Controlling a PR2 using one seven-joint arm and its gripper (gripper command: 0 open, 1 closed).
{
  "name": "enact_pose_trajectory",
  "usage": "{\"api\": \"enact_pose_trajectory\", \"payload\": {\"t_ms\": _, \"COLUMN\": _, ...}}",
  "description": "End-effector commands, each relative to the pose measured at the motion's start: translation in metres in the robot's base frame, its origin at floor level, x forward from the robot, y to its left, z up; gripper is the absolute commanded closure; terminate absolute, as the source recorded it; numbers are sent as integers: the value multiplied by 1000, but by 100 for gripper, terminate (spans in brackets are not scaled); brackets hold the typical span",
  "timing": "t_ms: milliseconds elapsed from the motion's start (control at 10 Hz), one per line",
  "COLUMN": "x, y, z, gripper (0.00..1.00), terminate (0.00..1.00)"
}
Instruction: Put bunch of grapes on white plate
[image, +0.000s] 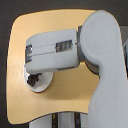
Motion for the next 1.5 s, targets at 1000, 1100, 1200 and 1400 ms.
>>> {"api": "enact_pose_trajectory", "payload": {"t_ms": 1000, "x": 9, "y": 4, "z": -8, "gripper": 0, "terminate": 0}}
{"api": "enact_pose_trajectory", "payload": {"t_ms": 1100, "x": 10, "y": 5, "z": -7, "gripper": 0, "terminate": 0}}
{"api": "enact_pose_trajectory", "payload": {"t_ms": 1200, "x": 11, "y": 6, "z": -7, "gripper": 0, "terminate": 0}}
{"api": "enact_pose_trajectory", "payload": {"t_ms": 1400, "x": 14, "y": 11, "z": -1, "gripper": 0, "terminate": 0}}
